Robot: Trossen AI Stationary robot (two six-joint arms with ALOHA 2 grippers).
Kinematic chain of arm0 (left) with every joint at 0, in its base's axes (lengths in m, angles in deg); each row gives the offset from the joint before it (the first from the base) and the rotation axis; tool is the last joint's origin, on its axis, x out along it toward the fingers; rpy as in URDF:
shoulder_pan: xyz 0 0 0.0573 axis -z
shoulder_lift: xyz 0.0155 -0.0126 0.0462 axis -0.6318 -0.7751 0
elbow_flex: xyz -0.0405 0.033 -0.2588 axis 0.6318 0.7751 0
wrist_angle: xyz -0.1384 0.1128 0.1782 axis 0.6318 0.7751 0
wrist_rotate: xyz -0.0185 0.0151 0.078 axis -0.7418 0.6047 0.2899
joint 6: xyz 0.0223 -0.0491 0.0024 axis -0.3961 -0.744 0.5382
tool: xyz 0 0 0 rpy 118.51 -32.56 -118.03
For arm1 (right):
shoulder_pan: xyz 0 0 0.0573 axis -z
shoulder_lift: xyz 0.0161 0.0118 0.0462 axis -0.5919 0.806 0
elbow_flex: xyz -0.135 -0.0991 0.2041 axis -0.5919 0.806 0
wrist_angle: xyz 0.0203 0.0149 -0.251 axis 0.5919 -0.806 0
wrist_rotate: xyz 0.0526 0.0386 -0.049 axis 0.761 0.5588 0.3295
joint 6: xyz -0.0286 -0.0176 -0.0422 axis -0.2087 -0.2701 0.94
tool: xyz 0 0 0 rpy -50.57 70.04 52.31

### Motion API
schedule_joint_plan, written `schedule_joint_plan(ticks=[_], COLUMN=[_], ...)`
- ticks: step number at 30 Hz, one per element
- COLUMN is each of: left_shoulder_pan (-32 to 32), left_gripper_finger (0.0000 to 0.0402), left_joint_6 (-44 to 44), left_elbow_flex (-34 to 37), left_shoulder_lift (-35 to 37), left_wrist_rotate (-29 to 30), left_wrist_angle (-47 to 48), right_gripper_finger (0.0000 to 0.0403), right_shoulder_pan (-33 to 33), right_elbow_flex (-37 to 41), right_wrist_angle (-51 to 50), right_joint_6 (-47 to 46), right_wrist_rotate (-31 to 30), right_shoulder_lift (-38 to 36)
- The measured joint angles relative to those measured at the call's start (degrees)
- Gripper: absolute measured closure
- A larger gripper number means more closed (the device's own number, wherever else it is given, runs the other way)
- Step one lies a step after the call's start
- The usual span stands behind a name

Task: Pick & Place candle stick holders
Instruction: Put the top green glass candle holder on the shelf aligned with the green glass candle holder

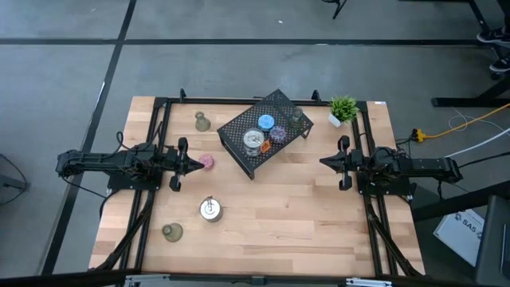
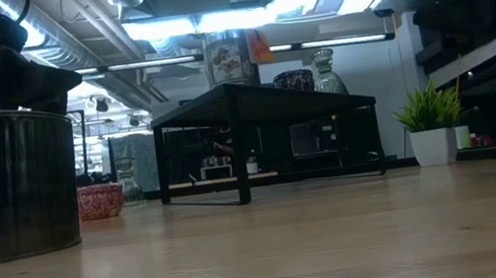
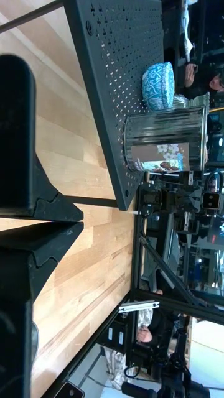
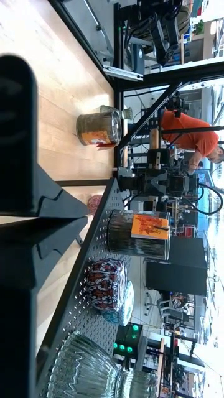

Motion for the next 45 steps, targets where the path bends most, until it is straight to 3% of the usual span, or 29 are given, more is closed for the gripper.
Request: schedule_joint_plan(ticks=[36,45], left_shoulder_pan=[0.0,0.0], left_gripper_finger=[0.0395,0.0395], left_joint_6=[3.9,0.3], left_elbow_flex=[0.0,-4.8], left_shoulder_lift=[0.0,0.0], left_wrist_rotate=[1.1,0.3], left_wrist_angle=[-1.8,-1.1], right_gripper_finger=[0.0402,0.0402], right_shoulder_pan=[0.0,0.0], right_elbow_flex=[0.0,0.0], right_wrist_angle=[0.0,0.0], right_joint_6=[0.0,0.0], right_wrist_rotate=[0.0,0.0], right_shoulder_lift=[0.0,0.0])
